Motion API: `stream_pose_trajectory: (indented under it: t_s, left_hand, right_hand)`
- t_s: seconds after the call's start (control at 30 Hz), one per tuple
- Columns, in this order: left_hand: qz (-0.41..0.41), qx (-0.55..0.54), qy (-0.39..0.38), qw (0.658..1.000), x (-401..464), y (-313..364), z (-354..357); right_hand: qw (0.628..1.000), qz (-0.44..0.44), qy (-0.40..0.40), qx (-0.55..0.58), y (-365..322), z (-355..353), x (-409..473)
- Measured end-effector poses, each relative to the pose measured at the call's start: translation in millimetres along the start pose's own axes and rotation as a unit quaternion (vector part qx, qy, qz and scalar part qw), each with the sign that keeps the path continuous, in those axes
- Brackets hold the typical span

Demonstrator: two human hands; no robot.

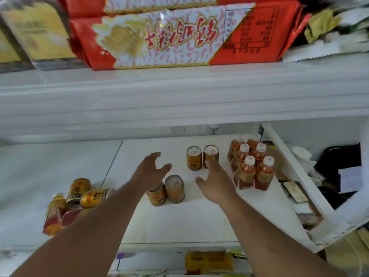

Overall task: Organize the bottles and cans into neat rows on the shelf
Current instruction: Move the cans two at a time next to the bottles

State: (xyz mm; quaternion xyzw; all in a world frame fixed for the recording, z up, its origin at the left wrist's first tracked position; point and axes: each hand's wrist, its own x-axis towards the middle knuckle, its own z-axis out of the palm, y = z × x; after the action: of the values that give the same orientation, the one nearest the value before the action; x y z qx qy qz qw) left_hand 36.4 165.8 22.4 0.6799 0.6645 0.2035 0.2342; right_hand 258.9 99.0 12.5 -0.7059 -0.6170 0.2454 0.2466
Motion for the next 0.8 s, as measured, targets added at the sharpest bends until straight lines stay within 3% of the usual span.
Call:
stream_pose_trajectory:
  t_s: [0.1,0.27,0.37,0.5,0.8]
  left_hand:
    - [-0.030,-0.041,0.010,0.999,-30.1,-6.1,-6.3]
    - [-0.028,-0.028,0.008,0.999,-90.2,-6.6,-8.9]
    - [0.003,0.017,-0.003,1.000,-117.3,-4.4,-5.8]
    - [-0.042,0.075,-0.028,0.996,-141.9,-15.1,2.8]
    - [-0.043,0.071,-0.054,0.995,-169.6,-42.8,7.4]
  right_hand:
    - [0.996,0.007,-0.081,-0.024,-2.3,2.2,-13.1]
    - [0.986,-0.017,-0.146,-0.073,-2.7,6.7,-39.0]
    - [0.982,-0.025,-0.162,-0.089,-1.7,11.2,-58.0]
    - [0.979,-0.024,-0.170,-0.113,-0.7,17.8,-76.1]
    - [0.983,0.004,-0.152,-0.102,-11.1,32.3,-104.1]
